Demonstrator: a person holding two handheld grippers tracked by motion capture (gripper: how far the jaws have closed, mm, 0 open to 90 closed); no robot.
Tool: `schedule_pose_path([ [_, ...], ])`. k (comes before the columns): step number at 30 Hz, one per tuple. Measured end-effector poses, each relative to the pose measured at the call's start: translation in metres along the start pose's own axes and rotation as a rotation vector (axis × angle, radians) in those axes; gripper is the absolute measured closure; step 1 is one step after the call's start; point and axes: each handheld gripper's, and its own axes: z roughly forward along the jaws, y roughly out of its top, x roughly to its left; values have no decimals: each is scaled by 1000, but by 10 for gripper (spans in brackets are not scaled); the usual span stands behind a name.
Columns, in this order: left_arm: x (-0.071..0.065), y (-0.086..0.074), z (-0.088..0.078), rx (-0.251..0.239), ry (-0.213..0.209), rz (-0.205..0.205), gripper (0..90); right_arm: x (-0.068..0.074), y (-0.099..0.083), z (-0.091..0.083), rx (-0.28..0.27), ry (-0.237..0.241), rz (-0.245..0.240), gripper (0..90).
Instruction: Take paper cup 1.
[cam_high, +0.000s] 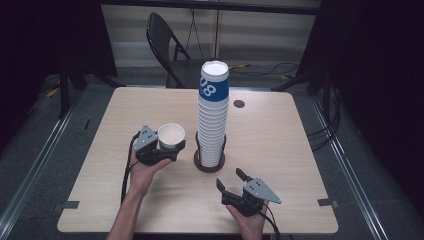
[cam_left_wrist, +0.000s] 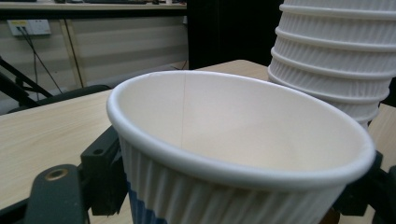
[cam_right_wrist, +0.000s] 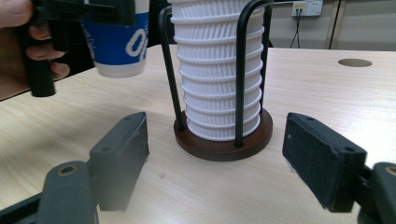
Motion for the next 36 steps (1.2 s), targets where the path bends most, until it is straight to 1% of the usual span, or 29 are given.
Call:
schedule_pose_path([
  [1, 2, 0, 4, 4, 6, -7, 180, 0, -1, 0, 0, -2, 3, 213],
  [4, 4, 1, 8, 5, 7, -18, 180, -1, -2, 0, -3, 0, 3, 201],
  [6, 6, 0, 12, -3, 16, -25, 179, -1, -2, 0, -6, 1, 2, 202],
  [9, 10, -4, 20, -17, 14, -29, 178, 0, -2, -1, -9, 0, -1, 207],
  [12, 14, -10, 28, -8, 16, -49, 177, 1, -3, -2, -18, -2, -8, 206],
  [13, 16, -12, 31, -1, 19, -61, 177, 1, -2, -1, -12, 2, -3, 206],
  [14, 17, -13, 33, 6, 18, -62, 177, 1, -2, -1, -12, 2, -3, 206],
  [15, 18, -15, 35, 11, 20, -72, 177, 0, -2, -1, -12, 4, -1, 207],
  [19, 22, -18, 43, 41, 23, -71, 176, 1, -2, -1, -8, 9, -8, 217],
  [21, 25, -19, 48, 53, 22, -81, 175, 1, -2, 0, -4, 12, -10, 221],
  [23, 27, -21, 51, 60, 19, -69, 174, 1, -2, 0, -5, 14, -10, 226],
  [24, 28, -22, 52, 70, 23, -67, 174, 1, -2, -1, -6, 16, -10, 227],
  [26, 31, -25, 54, 77, 19, -85, 173, 1, -2, 0, -4, 17, -9, 229],
  [27, 32, -27, 56, 94, 12, -90, 172, 1, -2, 0, -1, 18, -9, 230],
  [28, 32, -30, 57, 97, 11, -98, 171, 1, -2, 0, 4, 18, -9, 229],
  [29, 32, -31, 58, 105, 9, -93, 171, 1, -2, 0, 5, 20, -7, 230],
  [30, 32, -32, 58, 120, 16, -95, 169, 1, -2, 0, 4, 20, -8, 231],
  [33, 31, -32, 57, 139, 18, -112, 165, -1, -2, 0, 4, 25, 1, 231],
  [36, 32, -32, 55, 164, 20, -99, 165, -1, -2, 0, 5, 28, 4, 231],
])
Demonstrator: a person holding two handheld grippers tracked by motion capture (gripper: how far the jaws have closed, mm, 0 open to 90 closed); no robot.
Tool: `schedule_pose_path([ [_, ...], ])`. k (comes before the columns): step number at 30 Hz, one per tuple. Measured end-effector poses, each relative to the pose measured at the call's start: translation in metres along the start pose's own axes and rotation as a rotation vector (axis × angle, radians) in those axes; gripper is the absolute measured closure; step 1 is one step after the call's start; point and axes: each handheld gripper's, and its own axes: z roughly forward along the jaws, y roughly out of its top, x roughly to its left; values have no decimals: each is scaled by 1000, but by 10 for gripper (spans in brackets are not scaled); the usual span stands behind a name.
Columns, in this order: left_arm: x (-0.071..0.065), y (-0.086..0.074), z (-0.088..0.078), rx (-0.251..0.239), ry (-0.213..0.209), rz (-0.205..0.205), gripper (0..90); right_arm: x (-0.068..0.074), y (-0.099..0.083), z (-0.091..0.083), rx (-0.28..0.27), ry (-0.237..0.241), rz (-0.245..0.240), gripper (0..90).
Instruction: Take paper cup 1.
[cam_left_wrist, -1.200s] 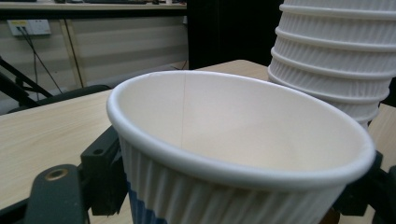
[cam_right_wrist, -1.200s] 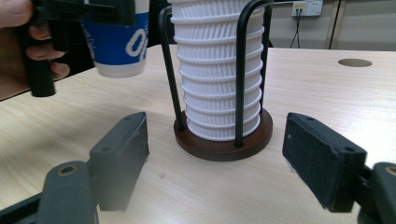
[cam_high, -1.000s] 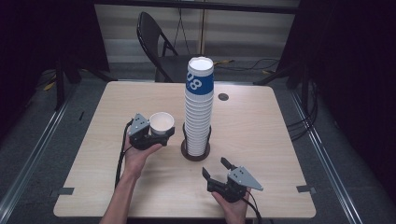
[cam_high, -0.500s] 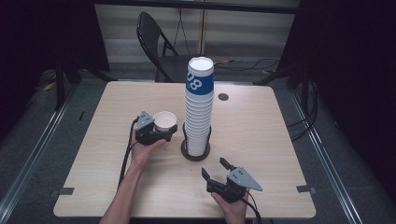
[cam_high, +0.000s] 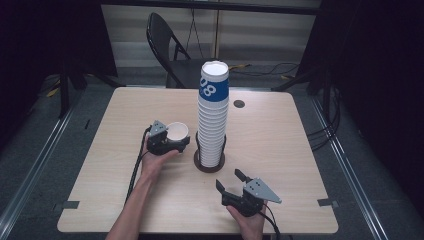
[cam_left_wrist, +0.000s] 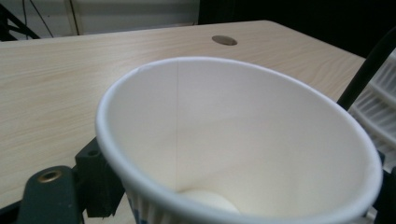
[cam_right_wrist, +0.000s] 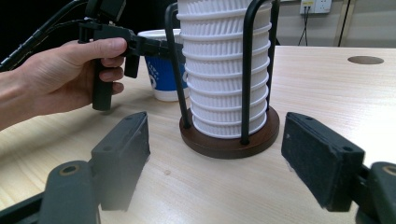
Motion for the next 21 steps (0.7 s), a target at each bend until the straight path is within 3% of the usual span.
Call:
schedule_pose_path([
  [12, 2, -7, -4, 46, 0, 26, 160, -1, 0, 1, 8, 2, 7, 232],
  [14, 3, -9, -4, 56, 1, 13, 160, -1, 0, 1, 7, 4, 7, 231],
  [19, 1, -11, -10, 58, 13, 40, 160, -1, 0, 1, 9, 6, 8, 229],
  [21, 1, -12, -12, 61, 11, 33, 159, -1, 0, 0, 9, 7, 9, 229],
])
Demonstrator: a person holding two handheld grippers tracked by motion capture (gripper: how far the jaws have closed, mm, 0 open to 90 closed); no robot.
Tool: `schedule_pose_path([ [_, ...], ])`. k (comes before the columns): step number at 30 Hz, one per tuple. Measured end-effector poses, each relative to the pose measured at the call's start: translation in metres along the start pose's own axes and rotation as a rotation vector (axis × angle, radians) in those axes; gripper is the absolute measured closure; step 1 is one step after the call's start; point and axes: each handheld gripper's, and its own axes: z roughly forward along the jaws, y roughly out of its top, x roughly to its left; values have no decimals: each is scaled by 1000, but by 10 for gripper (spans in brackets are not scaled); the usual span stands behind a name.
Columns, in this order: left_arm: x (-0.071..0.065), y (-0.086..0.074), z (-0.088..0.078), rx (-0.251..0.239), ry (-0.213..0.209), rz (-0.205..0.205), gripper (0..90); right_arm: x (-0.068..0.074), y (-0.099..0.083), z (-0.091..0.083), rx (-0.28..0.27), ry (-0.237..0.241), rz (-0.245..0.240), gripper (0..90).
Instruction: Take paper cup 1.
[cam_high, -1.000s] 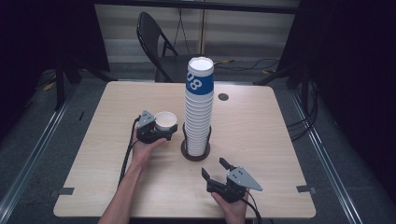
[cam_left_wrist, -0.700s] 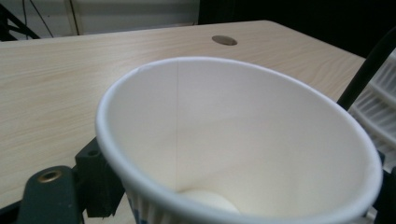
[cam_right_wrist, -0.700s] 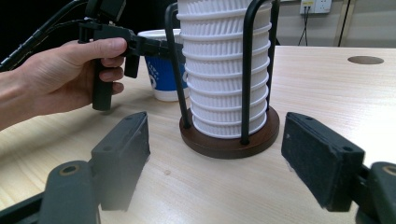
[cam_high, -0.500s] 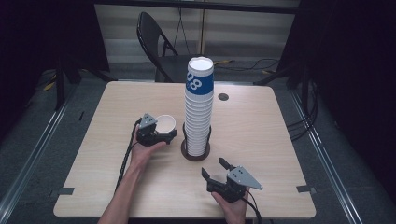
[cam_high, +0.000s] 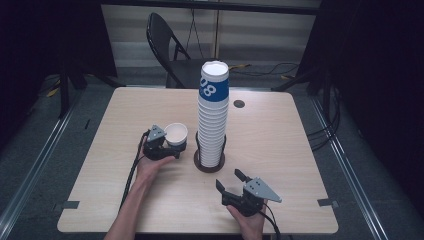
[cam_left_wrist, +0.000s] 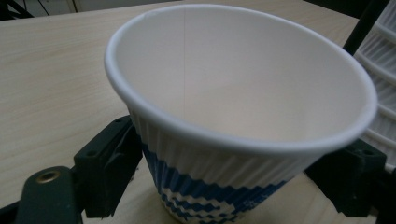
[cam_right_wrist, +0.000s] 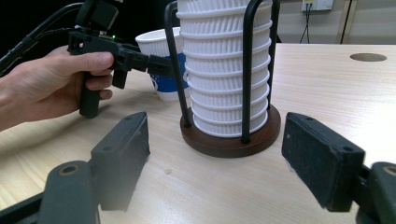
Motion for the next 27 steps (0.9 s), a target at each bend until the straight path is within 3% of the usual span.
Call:
schedule_pose_path([
  [2, -1, -1, -2, 2, 5, 15, 160, 0, 0, 0, -2, 0, 0, 229],
  [10, 1, -7, -17, -18, 11, -4, 160, -1, 0, 0, 1, 4, 3, 221],
  [14, -2, -6, -29, -35, 30, 19, 161, -1, 0, 0, 1, 4, 6, 216],
  [17, -2, -4, -39, -60, 28, -10, 161, -1, 0, 0, 1, 3, 7, 214],
  [24, -12, 9, -61, -126, 14, -11, 174, -2, 0, 1, 8, -17, 26, 180],
  [27, -17, 18, -70, -151, 6, 10, 174, -2, 0, -1, 2, -24, 30, 179],
])
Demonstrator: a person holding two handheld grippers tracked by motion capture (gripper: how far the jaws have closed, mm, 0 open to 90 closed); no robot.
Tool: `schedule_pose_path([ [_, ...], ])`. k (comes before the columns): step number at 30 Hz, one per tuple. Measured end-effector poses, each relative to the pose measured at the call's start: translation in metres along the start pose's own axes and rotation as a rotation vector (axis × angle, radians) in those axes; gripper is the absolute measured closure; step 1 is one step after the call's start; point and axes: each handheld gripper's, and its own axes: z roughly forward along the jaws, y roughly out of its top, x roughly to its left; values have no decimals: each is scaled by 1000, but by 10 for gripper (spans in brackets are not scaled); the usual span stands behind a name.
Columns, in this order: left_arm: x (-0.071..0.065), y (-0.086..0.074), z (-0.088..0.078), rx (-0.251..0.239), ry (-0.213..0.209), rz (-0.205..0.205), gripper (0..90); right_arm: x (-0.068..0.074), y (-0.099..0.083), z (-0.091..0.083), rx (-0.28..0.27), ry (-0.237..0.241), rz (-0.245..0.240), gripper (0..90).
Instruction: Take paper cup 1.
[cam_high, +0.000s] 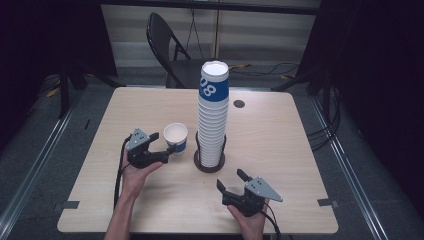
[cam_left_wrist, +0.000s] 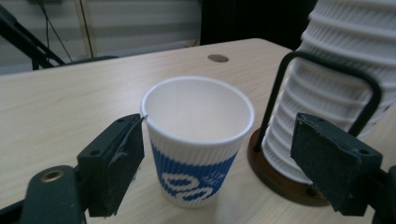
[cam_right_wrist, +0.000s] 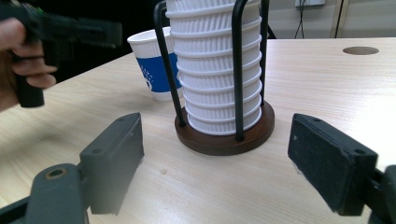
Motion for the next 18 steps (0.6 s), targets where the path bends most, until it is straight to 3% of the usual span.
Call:
schedule_pose_path([
  [2, -3, 8, -3, -19, -18, -6, 174, 0, 0, -1, -6, 1, 0, 171],
  [8, -12, 28, -11, -54, -29, 28, 170, 1, -1, -2, -15, 7, -15, 141],
  [10, -15, 34, -14, -66, -51, 40, 170, 1, -1, -3, -22, 12, -17, 138],
  [11, -16, 36, -15, -83, -75, 50, 219, 1, -1, -3, -28, 26, -25, 135],
  [12, -17, 38, -15, -92, -83, 40, 219, 1, -1, -3, -28, 26, -25, 135],
  [18, -21, 49, -16, -86, -98, 67, 213, 2, -2, -4, -36, 41, -37, 134],
])
